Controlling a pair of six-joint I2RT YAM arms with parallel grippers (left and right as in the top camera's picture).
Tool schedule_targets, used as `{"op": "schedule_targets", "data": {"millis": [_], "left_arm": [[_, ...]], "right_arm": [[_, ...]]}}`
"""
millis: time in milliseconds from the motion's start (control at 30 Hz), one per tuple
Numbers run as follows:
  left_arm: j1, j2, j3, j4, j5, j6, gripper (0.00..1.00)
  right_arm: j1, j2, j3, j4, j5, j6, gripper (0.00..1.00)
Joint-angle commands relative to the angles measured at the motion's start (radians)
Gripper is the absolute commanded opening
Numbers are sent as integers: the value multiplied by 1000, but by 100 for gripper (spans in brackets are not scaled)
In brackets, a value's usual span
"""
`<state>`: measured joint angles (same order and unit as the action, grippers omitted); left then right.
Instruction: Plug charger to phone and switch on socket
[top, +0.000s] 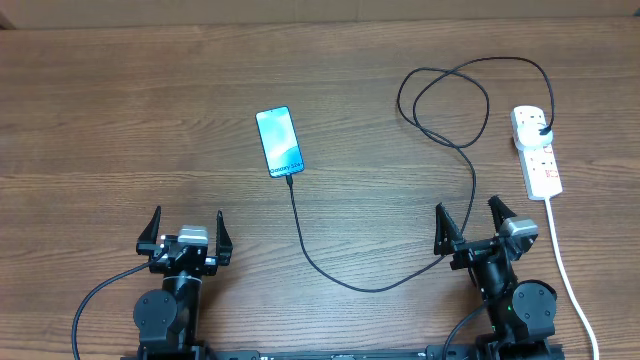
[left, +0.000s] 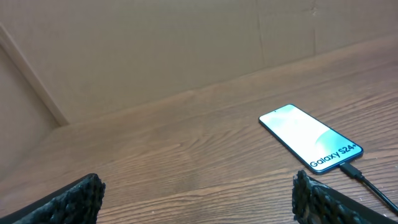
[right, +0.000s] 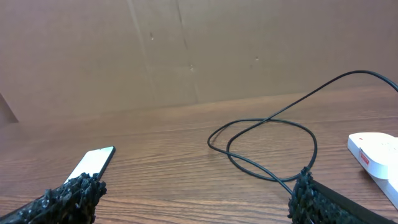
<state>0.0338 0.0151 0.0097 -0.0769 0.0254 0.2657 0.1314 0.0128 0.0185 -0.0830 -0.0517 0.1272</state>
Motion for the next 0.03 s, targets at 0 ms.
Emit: {"op": "schedule_targets", "data": {"millis": [0], "left_arm": [[5,-11,-5,-1,-6,19,100]], "right_arm": [[3,-10,-11,2,6,3,100]]}}
